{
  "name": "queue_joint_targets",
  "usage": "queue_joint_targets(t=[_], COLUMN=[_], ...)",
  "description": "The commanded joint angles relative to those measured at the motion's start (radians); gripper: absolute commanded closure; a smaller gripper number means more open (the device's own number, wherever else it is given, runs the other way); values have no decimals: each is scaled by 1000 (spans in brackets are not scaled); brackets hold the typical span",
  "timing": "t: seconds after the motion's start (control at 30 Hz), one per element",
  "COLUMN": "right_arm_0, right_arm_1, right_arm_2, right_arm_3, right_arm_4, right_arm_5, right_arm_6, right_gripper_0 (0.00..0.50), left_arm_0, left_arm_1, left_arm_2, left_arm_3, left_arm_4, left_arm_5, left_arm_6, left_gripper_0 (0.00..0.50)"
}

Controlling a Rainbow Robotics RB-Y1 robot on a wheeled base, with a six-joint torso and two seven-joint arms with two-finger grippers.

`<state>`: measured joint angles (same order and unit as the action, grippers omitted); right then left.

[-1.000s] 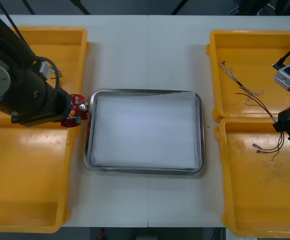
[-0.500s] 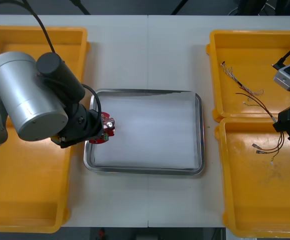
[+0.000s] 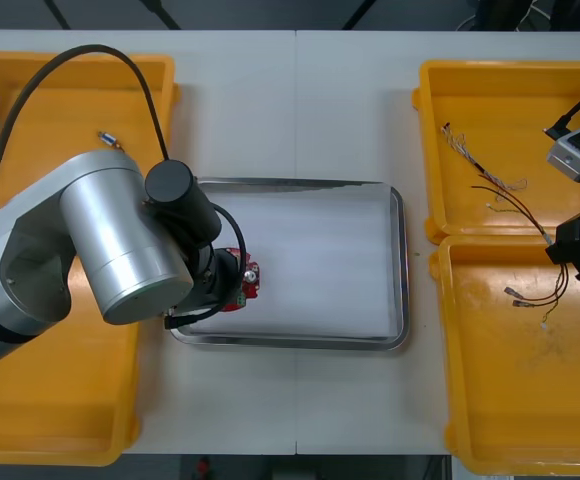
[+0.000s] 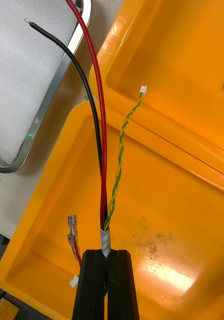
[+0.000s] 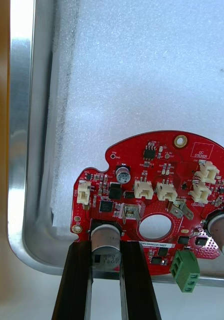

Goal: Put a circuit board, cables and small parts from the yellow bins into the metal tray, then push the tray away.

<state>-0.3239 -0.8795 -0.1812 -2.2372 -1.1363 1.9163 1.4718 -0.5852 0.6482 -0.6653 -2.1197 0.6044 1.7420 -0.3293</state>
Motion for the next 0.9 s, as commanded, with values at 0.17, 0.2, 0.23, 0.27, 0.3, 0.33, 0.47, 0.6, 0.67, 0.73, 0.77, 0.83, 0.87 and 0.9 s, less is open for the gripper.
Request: queue_joint_targets(t=[0.17, 0.2, 0.23, 0.27, 0.3, 0.33, 0.47, 0.6, 0.67, 0.73, 0.77, 0.83, 0.87, 0.9], right_arm_0=[-26, -26, -26, -26, -26, -26, -26, -26, -26, -26, -26, -26, -26, -26], right_arm_1=[-3, -3, -3, -3, -3, -3, -3, -3, -3, -3, -3, -3, -3, -3], right_arm_2=[-21, -21, -21, -21, -21, -21, -21, -21, -21, -21, -21, -21, -21, -21], right_arm_3=[-24, -24, -24, -24, -24, -24, -24, -24, -24, -24, -24, -24, -24, -24], right_arm_4=[6, 6, 6, 6, 6, 6, 6, 6, 6, 6, 6, 6, 6, 6], right_arm_5=[4, 4, 4, 4, 4, 4, 4, 4, 4, 4, 4, 4, 4, 4], right_arm_6=[-13, -13, -13, -13, -13, -13, -13, -13, -13, -13, -13, -13, -13, -13], right_gripper_0=[500, 500, 500, 500, 500, 500, 500, 500, 500, 500, 500, 500, 500, 500], left_arm_0=[-34, -34, -34, -34, -33, -33, -33, -33, -33, -33, -33, -34, -34, -33], left_arm_1=[-33, -33, -33, -32, -32, -32, -32, -29, -27, -27, -27, -27, -25, -24], left_arm_2=[-69, -77, -79, -82, -82, -82, -88, -97, -100, -102, -103, -105, -106, -109], left_arm_3=[64, 64, 66, 66, 64, 66, 66, 76, 81, 84, 86, 86, 87, 89], left_arm_4=[-55, -57, -57, -52, -45, -41, -38, -46, -51, -55, -58, -58, -58, -58], left_arm_5=[-70, -75, -76, -76, -76, -76, -87, -107, -114, -121, -124, -124, -124, -124], left_arm_6=[-1, 1, 3, 4, 6, 6, 9, 9, 9, 9, 9, 9, 9, 9], left_gripper_0=[500, 500, 500, 500, 500, 500, 500, 500, 500, 500, 500, 500, 497, 483])
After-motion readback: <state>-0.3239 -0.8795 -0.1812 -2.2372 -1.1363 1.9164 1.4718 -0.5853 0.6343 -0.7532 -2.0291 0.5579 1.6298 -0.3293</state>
